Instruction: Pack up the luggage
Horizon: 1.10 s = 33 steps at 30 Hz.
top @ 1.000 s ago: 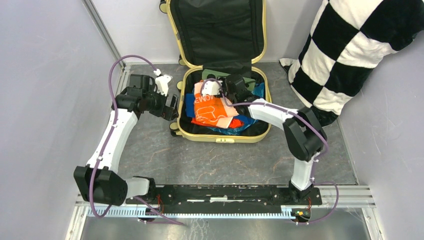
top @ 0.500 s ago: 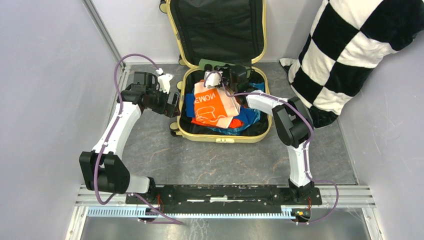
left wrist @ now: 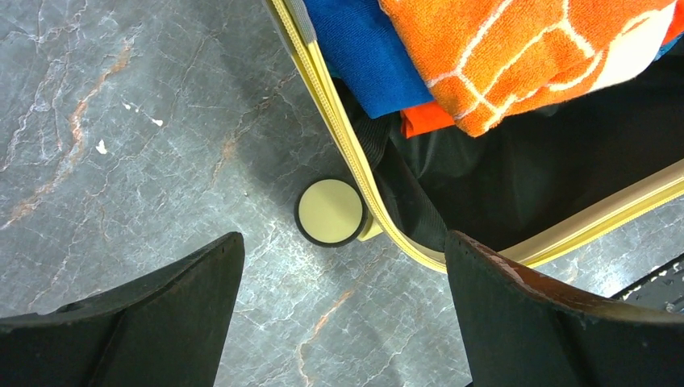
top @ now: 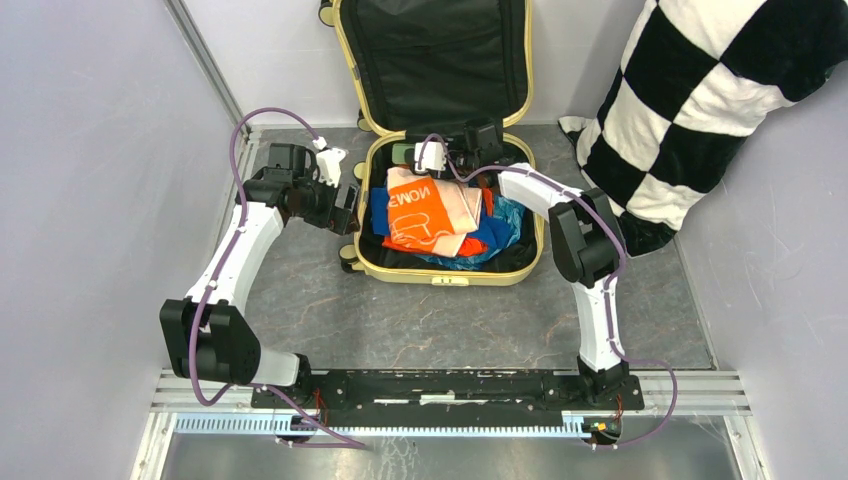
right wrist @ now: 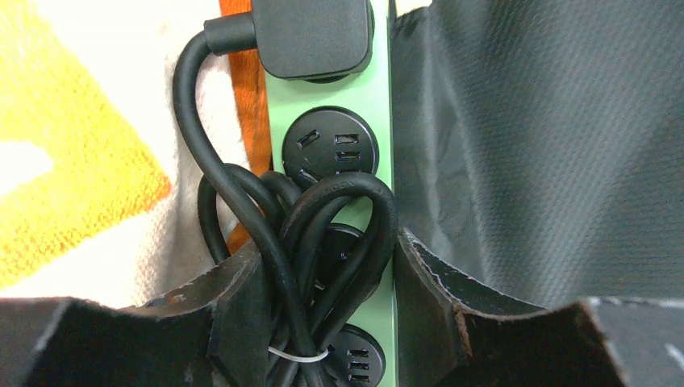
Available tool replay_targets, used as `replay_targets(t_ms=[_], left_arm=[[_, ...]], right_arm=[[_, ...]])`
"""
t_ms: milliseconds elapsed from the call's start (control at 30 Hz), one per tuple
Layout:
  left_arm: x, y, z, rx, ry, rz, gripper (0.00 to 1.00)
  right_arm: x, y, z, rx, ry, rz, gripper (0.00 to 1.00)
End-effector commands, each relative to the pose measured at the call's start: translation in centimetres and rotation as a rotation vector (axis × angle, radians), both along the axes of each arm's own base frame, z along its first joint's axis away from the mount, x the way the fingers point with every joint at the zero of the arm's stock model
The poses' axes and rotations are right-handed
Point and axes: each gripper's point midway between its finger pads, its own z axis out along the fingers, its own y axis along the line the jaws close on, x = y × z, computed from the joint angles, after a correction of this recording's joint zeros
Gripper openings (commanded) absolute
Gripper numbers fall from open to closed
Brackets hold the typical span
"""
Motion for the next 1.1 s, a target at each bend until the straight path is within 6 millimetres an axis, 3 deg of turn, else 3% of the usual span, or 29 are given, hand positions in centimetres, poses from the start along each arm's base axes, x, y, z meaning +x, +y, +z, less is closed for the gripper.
replay_targets(t_ms=[0, 100, 133, 167, 200, 267, 433, 567, 700, 833, 933, 1067], left_arm=[[1.3, 0.2, 2.3, 0.002, -0.079, 0.004, 1.00], [1.4, 0.2, 2.4, 0.000, -0.081, 0.003, 1.00], [1.4, 0.2, 2.4, 0.000, -0.081, 0.003, 1.00], [1.4, 0.2, 2.5, 0.000, -0.083, 0.004, 1.00], [1.4, 0.2, 2.5, 0.000, -0.082, 0.004, 1.00], [1.4, 0.3, 2.6, 0.003, -0.086, 0.008, 1.00], [1.5, 0.5, 3.0, 0.013, -0.101, 0.015, 1.00], [1.6, 0.9, 3.2, 0.034, -0.109, 0.035, 1.00], [2.0, 1.1, 3.6, 0.035, -0.117, 0.049, 1.00], [2.3, 1.1, 4.6, 0.032, -0.143, 0.051, 1.00], [2.6, 1.4, 4.9, 0.030, -0.154, 0.057, 1.00], [2.6, 1.6, 4.6, 0.026, -0.147, 0.057, 1.00]], right_arm=[[0.3, 0.6, 0.9, 0.009, 0.003, 0.046, 0.09], [-0.2, 0.5, -0.6, 0.006, 0.054, 0.040, 0.29], [-0.2, 0.6, -0.6, 0.014, 0.064, 0.035, 0.48], [-0.2, 0.5, -0.4, 0.018, 0.066, 0.031, 0.89], [-0.1, 0.6, 0.0, 0.030, 0.061, 0.024, 0.98], [0.6, 0.4, 1.9, 0.081, 0.017, -0.018, 0.98], [2.4, -0.9, 10.4, 0.324, -0.115, -0.146, 0.98], [1.1, -1.2, 16.4, 0.487, -0.137, -0.109, 0.98], [0.0, -2.4, 19.5, 0.586, -0.141, -0.143, 0.98], [0.1, -6.5, 23.5, 0.752, -0.126, -0.340, 0.98], [-0.4, -11.7, 27.6, 0.949, -0.203, -0.487, 0.98], [0.1, -16.3, 32.3, 1.137, -0.301, -0.524, 0.94]])
